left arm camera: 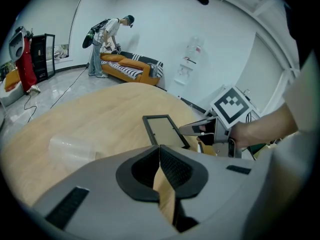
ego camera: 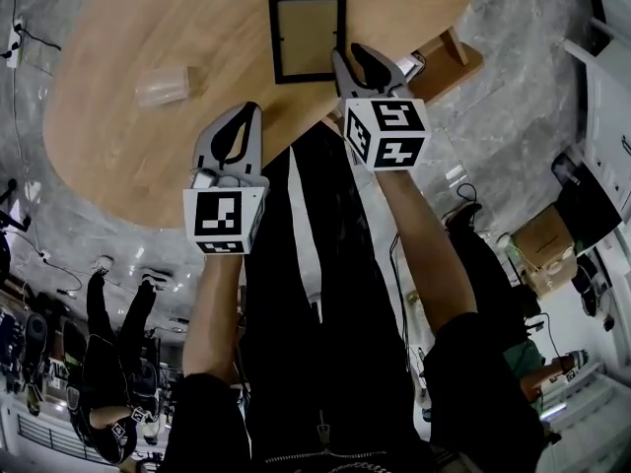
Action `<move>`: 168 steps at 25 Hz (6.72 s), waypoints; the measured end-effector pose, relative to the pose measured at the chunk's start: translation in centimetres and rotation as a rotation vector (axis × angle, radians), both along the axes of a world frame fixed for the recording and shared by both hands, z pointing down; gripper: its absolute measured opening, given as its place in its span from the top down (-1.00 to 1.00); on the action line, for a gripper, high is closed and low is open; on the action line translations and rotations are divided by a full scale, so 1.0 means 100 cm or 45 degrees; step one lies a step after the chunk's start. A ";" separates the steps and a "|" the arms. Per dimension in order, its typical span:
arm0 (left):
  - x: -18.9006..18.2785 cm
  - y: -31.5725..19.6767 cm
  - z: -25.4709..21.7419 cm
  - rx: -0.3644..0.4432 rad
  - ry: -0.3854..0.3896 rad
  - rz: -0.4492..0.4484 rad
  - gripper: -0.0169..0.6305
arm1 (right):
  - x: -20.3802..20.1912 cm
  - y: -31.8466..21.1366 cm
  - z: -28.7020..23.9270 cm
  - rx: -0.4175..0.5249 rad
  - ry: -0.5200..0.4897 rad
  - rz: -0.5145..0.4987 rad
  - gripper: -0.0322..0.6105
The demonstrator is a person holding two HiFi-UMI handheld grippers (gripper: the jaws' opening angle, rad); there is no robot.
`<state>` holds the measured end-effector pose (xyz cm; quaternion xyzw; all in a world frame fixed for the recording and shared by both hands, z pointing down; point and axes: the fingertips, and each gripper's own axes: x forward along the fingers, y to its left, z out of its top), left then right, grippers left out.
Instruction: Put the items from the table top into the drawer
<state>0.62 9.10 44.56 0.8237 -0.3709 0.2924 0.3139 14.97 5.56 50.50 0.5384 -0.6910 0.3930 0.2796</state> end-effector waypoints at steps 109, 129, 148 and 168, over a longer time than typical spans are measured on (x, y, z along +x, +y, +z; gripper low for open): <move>0.106 0.009 0.008 -0.068 -0.014 0.455 0.90 | 0.236 0.070 0.079 -0.469 0.630 -0.343 0.70; 0.073 0.013 0.000 -0.048 -0.013 0.382 0.90 | 0.183 0.060 0.022 -0.156 0.395 -0.012 0.87; 0.008 0.005 -0.016 -0.009 -0.008 0.122 0.90 | 0.054 0.005 -0.046 0.109 0.135 -0.179 0.87; -0.105 0.005 -0.021 0.011 -0.021 -0.279 0.90 | -0.126 -0.041 -0.053 0.122 0.042 -0.749 0.86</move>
